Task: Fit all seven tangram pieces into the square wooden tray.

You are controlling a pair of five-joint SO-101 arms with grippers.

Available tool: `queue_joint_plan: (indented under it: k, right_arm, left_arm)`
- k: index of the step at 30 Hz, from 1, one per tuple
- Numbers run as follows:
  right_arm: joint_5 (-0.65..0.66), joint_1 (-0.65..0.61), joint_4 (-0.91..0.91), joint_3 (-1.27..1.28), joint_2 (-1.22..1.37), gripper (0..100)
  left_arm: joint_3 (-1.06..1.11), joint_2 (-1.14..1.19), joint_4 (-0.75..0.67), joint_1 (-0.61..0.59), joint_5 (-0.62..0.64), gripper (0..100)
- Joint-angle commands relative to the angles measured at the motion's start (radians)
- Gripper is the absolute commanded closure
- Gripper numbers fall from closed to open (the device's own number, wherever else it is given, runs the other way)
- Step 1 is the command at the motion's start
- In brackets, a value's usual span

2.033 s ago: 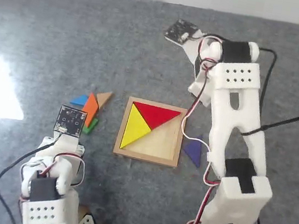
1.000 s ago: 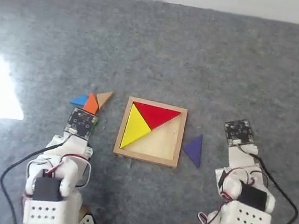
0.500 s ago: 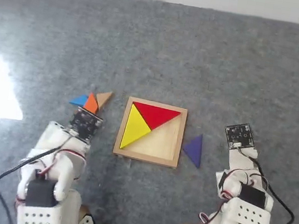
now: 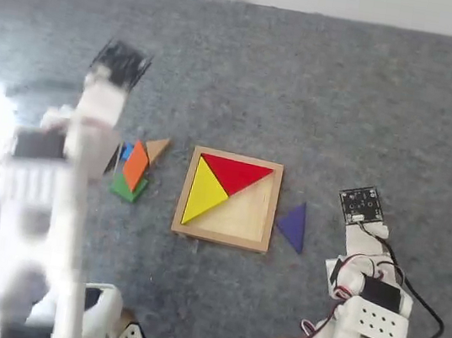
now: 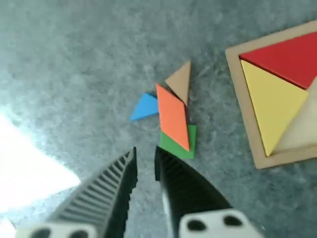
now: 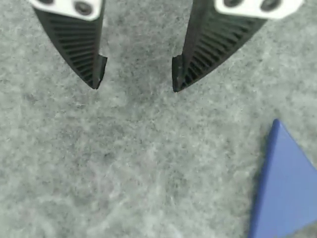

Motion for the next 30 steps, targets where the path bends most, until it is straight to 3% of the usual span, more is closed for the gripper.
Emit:
queue_joint_plan:
  k: [1, 9, 17, 30]
  right_arm:
    - [-0.002, 0.004, -0.022, -0.012, 0.002, 78.3]
    - [-0.002, 0.004, -0.022, -0.012, 0.002, 78.3]
    - [0.021, 0.004, -0.022, -0.011, 0.005, 78.3]
    - [0.025, 0.004, -0.022, -0.011, 0.005, 78.3]
  left_arm:
    - [-0.262, 0.428, 0.100, 0.058, 0.084, 94]
    - [-0.265, 0.686, 0.000, 0.115, 0.087, 94]
    - [-0.266, 0.787, -0.068, 0.063, 0.086, 86]
    - [-0.280, 0.865, -0.141, 0.025, 0.086, 86]
